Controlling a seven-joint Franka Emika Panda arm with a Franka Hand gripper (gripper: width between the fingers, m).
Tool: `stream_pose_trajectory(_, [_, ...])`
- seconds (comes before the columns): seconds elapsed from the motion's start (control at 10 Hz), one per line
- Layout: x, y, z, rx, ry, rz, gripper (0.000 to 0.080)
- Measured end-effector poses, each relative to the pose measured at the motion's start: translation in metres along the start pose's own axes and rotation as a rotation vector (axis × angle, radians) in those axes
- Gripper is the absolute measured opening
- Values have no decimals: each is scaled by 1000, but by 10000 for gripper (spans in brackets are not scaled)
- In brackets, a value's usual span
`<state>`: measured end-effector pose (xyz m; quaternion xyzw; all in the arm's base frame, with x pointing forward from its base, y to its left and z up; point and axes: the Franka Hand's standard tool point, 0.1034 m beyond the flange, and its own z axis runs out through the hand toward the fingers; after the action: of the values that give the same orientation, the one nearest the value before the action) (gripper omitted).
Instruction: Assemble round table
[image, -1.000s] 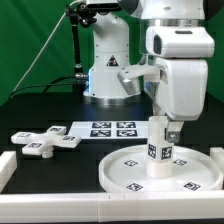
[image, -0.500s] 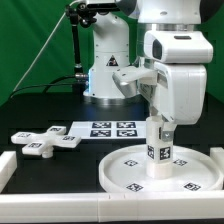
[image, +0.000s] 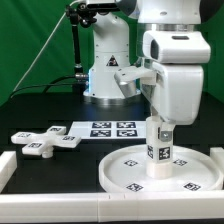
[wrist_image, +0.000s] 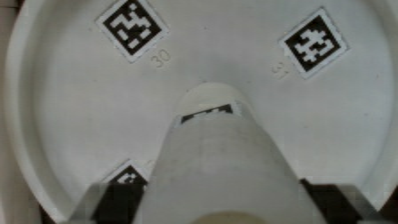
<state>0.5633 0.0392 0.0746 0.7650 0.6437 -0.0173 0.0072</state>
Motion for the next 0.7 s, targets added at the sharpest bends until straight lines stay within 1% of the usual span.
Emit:
stream_pose_trajectory(0.1, [-1, -2, 1, 15, -7, 100, 415])
stream_pose_trajectory(0.2, [-1, -2, 1, 13, -6, 102, 415])
stream_pose_trajectory(0.6, [-1, -3, 1, 14, -7, 336, 415])
stream_pose_trajectory(0.7, [-3, -3, 2, 24, 5, 474, 415])
